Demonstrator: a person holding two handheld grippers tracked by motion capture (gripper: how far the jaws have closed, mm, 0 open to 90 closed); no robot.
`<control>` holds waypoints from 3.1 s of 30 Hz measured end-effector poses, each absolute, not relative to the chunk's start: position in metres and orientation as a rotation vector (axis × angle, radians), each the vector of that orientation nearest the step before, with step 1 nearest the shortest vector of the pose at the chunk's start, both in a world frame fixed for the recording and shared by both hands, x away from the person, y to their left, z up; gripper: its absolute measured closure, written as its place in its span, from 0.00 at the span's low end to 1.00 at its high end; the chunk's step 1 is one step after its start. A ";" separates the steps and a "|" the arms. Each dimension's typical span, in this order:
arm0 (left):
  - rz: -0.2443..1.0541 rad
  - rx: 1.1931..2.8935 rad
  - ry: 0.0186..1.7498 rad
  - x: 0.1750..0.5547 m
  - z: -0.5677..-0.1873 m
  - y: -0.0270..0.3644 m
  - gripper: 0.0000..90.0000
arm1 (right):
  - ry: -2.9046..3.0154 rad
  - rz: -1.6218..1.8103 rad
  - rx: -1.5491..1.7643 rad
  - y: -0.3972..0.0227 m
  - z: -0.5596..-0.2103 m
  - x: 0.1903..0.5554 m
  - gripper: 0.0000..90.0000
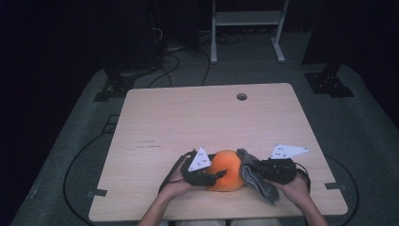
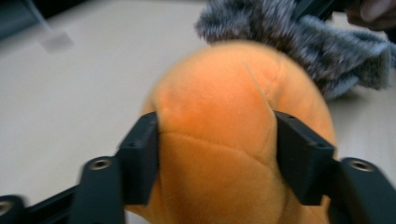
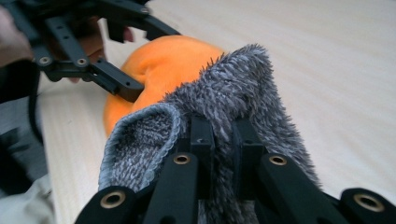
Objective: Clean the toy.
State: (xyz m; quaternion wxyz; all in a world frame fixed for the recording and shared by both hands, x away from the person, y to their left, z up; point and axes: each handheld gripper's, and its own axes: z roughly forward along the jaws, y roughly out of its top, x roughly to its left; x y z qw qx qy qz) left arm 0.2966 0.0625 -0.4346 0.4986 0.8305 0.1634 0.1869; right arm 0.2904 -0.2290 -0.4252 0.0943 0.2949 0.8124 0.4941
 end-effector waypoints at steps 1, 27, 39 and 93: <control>0.560 1.976 0.355 0.292 -0.433 0.058 0.44 | 2.380 1.477 0.874 -0.230 -0.422 0.289 0.90; 0.360 2.049 0.399 0.299 -0.438 0.074 0.33 | 2.342 1.538 0.889 -0.221 -0.425 0.293 0.90; 0.599 2.037 0.354 0.293 -0.433 0.056 0.44 | 2.344 1.484 0.897 -0.225 -0.429 0.293 0.90; 0.384 2.025 0.397 0.303 -0.438 0.075 0.38 | 2.259 1.487 1.024 -0.231 -0.444 0.299 0.90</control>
